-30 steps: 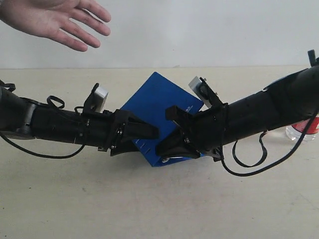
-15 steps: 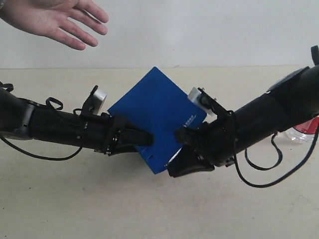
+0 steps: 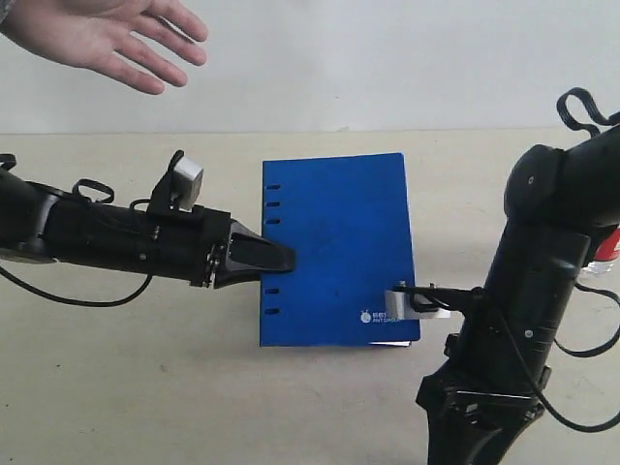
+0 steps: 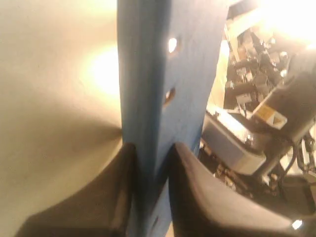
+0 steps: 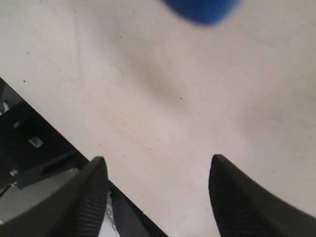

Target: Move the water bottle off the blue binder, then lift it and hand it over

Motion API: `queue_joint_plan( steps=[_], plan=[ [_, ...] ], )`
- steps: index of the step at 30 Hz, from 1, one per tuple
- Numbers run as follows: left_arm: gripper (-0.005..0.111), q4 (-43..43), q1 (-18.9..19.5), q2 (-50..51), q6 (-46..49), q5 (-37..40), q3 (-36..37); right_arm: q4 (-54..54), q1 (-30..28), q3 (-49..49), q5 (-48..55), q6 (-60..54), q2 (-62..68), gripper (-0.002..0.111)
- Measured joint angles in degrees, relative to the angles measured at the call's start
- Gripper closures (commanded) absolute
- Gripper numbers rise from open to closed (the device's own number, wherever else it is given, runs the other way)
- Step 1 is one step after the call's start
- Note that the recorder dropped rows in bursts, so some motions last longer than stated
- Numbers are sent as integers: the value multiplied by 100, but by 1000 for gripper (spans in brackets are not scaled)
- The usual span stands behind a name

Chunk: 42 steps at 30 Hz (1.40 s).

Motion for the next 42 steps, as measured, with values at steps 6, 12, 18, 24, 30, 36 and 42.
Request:
queue_joint_plan(
  steps=[6, 12, 18, 24, 30, 36, 42],
  plan=[
    [102, 662, 10, -4, -74, 13, 0, -346, 17, 0, -106, -9, -154, 54],
    [102, 655, 0, -4, -89, 65, 0, -1371, 17, 0, -739, 684, -457, 54],
    [102, 653, 0, -4, -89, -134, 0, -1637, 17, 0, -602, 1127, -754, 54],
    [102, 1408, -8, -14, -359, -223, 165, -1660, 17, 0, -658, 1205, -2037, 54],
    [102, 906, -161, -13, 68, -275, 798, -1633, 17, 9, -2809, 1799, -2533, 54],
    [102, 368, -311, -13, 495, -278, 1064, -938, 17, 9, -3743, 2350, -2249, 54],
    [102, 330, -332, -13, 585, -278, 1064, -16, 17, 9, -3318, 1037, -1719, 54]
  ],
)
